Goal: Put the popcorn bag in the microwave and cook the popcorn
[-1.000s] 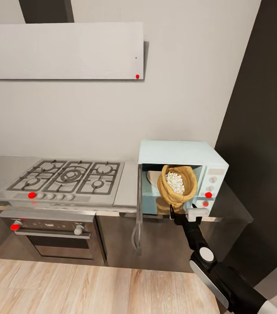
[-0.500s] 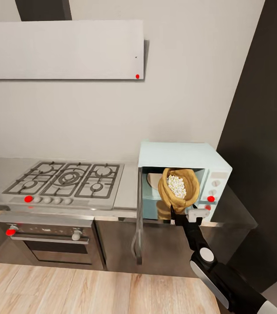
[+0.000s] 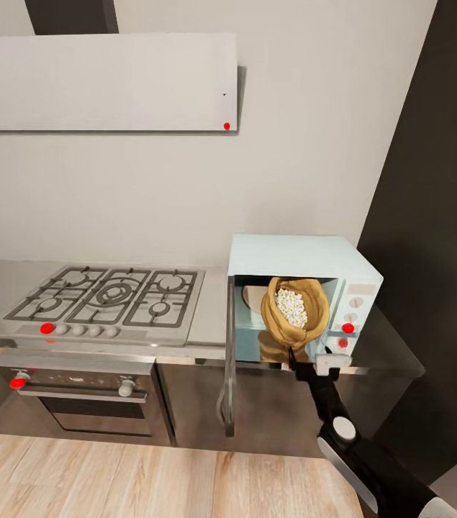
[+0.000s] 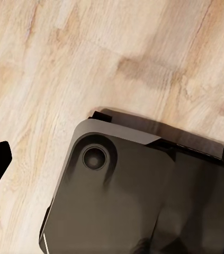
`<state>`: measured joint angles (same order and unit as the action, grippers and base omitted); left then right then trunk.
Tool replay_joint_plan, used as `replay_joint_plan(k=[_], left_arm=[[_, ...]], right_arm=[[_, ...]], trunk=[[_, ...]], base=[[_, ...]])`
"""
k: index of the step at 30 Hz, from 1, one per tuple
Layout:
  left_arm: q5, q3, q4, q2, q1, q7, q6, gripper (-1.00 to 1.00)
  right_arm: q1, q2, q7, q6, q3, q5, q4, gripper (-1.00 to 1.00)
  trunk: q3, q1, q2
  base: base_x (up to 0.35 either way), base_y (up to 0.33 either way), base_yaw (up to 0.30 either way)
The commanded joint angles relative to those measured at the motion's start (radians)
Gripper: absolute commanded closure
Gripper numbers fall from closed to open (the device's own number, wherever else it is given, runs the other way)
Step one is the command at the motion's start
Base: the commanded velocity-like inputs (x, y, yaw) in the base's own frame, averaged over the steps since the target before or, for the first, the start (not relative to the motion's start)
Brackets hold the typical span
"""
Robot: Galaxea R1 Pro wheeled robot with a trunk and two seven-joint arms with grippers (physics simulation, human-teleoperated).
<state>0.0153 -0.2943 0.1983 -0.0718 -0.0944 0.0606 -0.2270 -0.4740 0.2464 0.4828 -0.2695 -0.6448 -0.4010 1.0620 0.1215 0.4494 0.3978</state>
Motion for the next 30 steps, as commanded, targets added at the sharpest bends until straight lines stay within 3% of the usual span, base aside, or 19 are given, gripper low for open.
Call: replay_joint_plan(k=[1,5,8,30], left_arm=[[0.002,0.001,0.0,0.0,-0.001,0.004,-0.003,-1.0],[0.002,0.001,0.0,0.0,-0.001,0.004,-0.003,-1.0],[0.002,0.001,0.0,0.0,-0.001,0.004,-0.003,-1.0],[0.002,0.002,0.0,0.0,-0.001,0.004,-0.003,-1.0]], right_arm=[[-0.002,0.001,0.005,-0.049,-0.005,-0.011,-0.03,-1.0],[-0.009,-0.001,0.005,-0.118,-0.003,-0.012,-0.112,-1.0],[-0.012,-0.002,0.005,-0.129,-0.003,-0.011,-0.128,-1.0],[-0.012,-0.003,-0.015,-0.126,-0.009,-0.01,-0.113,-1.0]], trunk=[[0.002,0.001,0.002],[0.002,0.001,0.002],[0.002,0.001,0.002],[0.002,0.001,0.002]], base=[[0.0,0.0,0.0],[0.0,0.0,0.0],[0.0,0.0,0.0],[0.058,0.0,0.0]])
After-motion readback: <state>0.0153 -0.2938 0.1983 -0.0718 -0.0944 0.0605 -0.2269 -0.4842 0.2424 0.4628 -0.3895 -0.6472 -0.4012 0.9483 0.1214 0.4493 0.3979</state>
